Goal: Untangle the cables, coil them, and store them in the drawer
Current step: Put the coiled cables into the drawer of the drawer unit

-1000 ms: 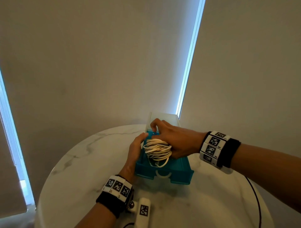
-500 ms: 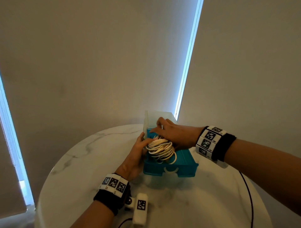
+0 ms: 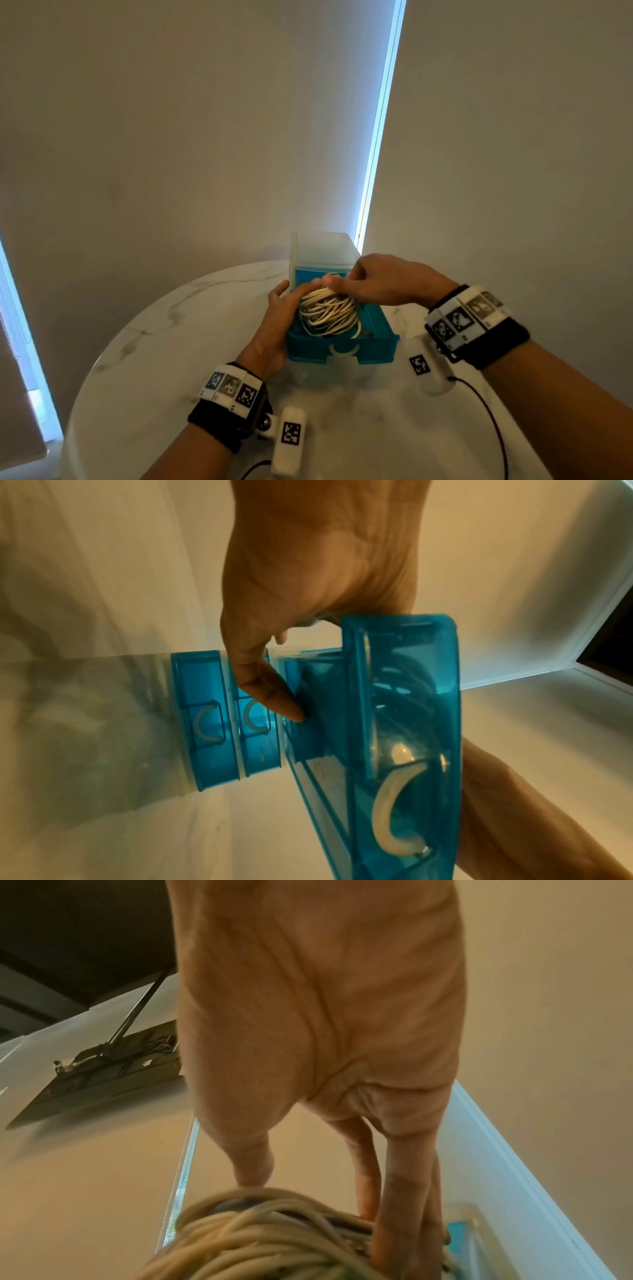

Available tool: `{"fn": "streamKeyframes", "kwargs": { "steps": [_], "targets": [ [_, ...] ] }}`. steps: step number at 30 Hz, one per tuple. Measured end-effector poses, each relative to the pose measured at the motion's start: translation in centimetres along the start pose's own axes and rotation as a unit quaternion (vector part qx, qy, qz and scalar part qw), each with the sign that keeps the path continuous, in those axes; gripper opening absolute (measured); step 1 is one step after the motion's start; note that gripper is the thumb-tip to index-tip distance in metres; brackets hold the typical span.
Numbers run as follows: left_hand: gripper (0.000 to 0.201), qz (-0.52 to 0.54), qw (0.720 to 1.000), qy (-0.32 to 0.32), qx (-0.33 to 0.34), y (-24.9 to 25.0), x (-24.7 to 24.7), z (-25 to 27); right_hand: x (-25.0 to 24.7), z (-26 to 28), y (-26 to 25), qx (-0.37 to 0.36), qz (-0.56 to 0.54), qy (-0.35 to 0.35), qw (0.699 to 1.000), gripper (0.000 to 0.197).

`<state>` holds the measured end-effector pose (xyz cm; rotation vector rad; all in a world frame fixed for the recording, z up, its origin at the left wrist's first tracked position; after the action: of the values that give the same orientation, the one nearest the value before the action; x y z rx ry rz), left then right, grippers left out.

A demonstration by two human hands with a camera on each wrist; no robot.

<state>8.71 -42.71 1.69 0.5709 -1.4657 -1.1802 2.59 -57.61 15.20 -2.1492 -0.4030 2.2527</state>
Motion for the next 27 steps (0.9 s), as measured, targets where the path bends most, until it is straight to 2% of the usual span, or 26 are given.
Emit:
{"fn": "streamKeyframes", "kwargs": {
  "steps": [2, 4, 6, 9, 13, 16, 19, 21, 24, 27],
  "targets": [
    [0.111, 0.002, 1.000, -0.002, -0.014, -0.3, -0.1, -0.1, 0.7, -0.7, -0.5, -0.009, -0.011, -0.018, 1.000, 0.074],
    [0.109, -0.009, 1.000, 0.013, -0.004, 0.1, -0.3, 0.1, 0.8, -1.0, -0.7, -0.016, -0.050, -0.036, 0.998, 0.065],
    [0.092, -0.028, 0.999, 0.027, 0.018, 0.5, -0.4, 0.4, 0.5, -0.9, -0.5, -0.014, -0.091, -0.029, 0.995, 0.057],
    [0.067, -0.063, 0.995, 0.055, 0.054, 1.1, -0.4, 0.7, 0.1, -0.8, 0.3, 0.004, -0.088, -0.006, 0.996, 0.054],
    [0.058, -0.090, 0.991, 0.071, 0.073, 1.4, -0.6, 0.4, 0.6, -0.8, 1.0, 0.052, -0.055, -0.025, 0.997, 0.057],
    [0.067, -0.094, 0.990, 0.079, 0.063, 1.4, -0.4, 0.5, 1.1, -0.9, 1.1, 0.087, -0.063, -0.035, 0.994, 0.052],
    [0.095, -0.139, 0.986, 0.084, 0.034, 1.6, -0.1, 0.4, 0.8, -1.4, 1.4, 0.074, -0.052, 0.007, 0.996, 0.045],
    [0.104, -0.171, 0.983, 0.072, 0.009, 2.2, 0.1, 0.2, 0.8, -1.4, 2.2, 0.077, -0.095, 0.021, 0.992, 0.039],
    [0.082, -0.207, 0.976, 0.067, -0.007, 3.5, 0.6, 0.1, 0.9, -1.3, 3.0, 0.073, -0.153, 0.042, 0.985, 0.037],
    [0.060, -0.242, 0.967, 0.079, 0.000, 4.2, 1.0, -0.1, 1.3, -1.7, 3.3, 0.066, -0.138, 0.098, 0.983, 0.032]
  ]
}}
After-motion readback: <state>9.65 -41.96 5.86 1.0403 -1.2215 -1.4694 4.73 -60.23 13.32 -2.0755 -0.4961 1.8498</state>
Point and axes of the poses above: each hand's wrist, its own z-axis away from the middle knuckle, its own x-axis out of the palm, y = z × x, the point moved 6 cm from there along -z, towards the middle knuckle, and after that the axes turned 4 degrees about -x, right-handed, at the moved point
